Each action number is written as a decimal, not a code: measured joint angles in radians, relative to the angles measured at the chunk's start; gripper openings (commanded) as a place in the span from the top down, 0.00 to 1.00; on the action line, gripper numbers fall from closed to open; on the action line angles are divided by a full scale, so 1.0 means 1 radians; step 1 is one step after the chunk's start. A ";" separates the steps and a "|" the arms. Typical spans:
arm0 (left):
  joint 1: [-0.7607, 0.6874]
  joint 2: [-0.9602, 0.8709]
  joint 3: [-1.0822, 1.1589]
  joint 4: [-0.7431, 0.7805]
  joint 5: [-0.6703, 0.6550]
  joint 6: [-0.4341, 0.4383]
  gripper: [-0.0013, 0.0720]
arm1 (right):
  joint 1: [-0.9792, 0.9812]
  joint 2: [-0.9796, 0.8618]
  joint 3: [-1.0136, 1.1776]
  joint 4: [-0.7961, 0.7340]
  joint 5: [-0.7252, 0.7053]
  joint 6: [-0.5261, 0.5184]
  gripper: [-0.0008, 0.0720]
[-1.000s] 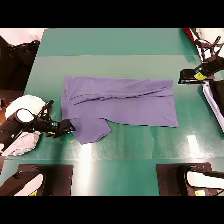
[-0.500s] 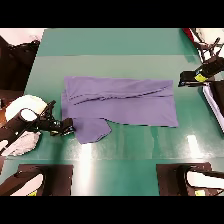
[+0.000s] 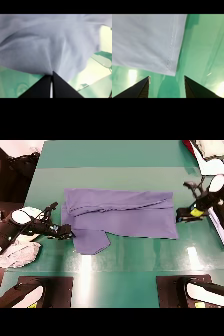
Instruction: Fold the shirts.
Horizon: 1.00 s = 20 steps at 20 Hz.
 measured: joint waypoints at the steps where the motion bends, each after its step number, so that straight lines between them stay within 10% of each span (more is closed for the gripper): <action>1: 0.000 0.002 0.008 0.000 -0.008 0.005 0.95 | -0.015 0.013 -0.047 0.010 -0.015 -0.003 0.31; 11: 0.000 0.007 0.032 -0.002 -0.030 0.022 0.95 | -0.225 0.103 -0.382 0.228 -0.223 -0.053 0.40; 15: 0.000 0.007 0.032 -0.002 -0.033 0.023 0.95 | -0.209 0.109 -0.409 0.267 -0.292 -0.061 0.95; 20: 0.000 0.012 0.032 -0.002 -0.056 0.024 0.95 | -0.190 0.139 -0.418 0.273 -0.302 -0.084 0.97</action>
